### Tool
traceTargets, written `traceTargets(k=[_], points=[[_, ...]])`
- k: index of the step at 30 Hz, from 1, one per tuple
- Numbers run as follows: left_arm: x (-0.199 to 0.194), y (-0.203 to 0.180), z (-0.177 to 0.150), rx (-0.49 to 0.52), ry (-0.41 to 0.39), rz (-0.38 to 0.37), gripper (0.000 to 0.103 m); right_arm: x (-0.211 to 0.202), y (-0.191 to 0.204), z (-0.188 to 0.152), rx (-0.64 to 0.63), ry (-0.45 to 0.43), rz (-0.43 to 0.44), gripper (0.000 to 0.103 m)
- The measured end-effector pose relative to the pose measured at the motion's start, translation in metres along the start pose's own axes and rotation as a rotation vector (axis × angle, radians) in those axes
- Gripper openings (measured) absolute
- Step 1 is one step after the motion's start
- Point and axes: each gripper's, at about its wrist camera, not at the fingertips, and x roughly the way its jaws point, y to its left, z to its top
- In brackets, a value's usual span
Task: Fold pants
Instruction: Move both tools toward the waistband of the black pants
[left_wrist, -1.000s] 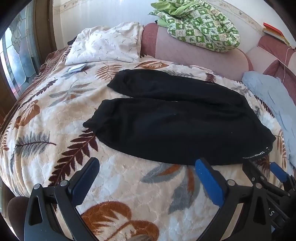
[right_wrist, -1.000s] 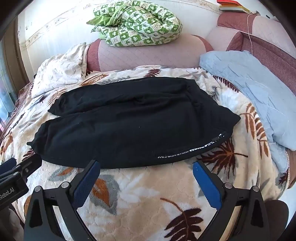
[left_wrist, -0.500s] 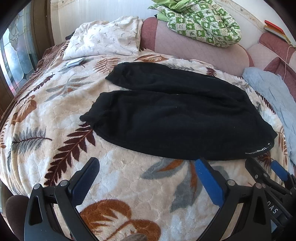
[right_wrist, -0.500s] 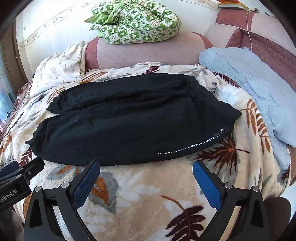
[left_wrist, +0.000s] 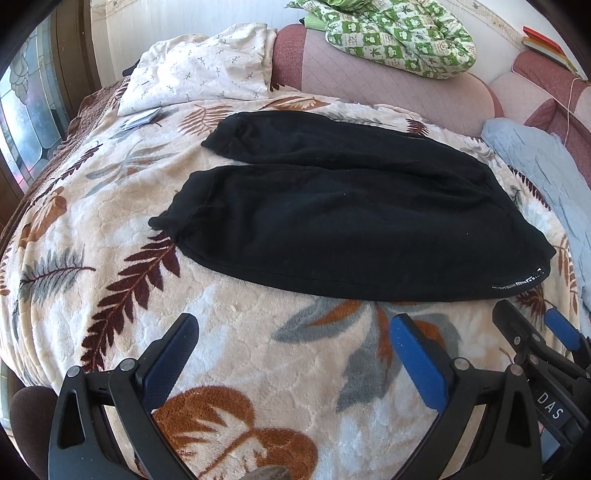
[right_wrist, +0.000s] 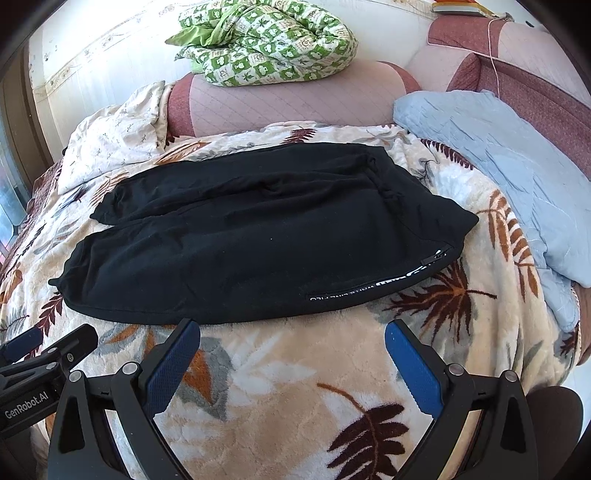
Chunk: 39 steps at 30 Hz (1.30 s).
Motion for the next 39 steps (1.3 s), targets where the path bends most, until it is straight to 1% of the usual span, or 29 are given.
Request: traceTargets(k=[10,20,27,32,39], points=[[0.018,-0.002,-0.008,0.005,0.057,0.007,0.103,0.008,0.0,-0.004,-0.004,0.031,0.005,0.102],[0.037,0.003,-0.015,-0.01,0.116,0.021,0.103,0.028,-0.006,-0.015,0.002,0.114,-0.001,0.102],[0.041,0.002,-0.015,-0.005,0.114,0.032,0.103,0.032,-0.006,-0.016,0.001,0.12,-0.004,0.102],[0.043,0.0,-0.016,0.003,0.109,0.038,0.103,0.039,-0.005,-0.018,-0.008,0.149,-0.007,0.102],[0.045,-0.001,-0.018,-0.001,0.103,0.047,0.103,0.045,-0.005,-0.023,-0.018,0.163,-0.009,0.102]])
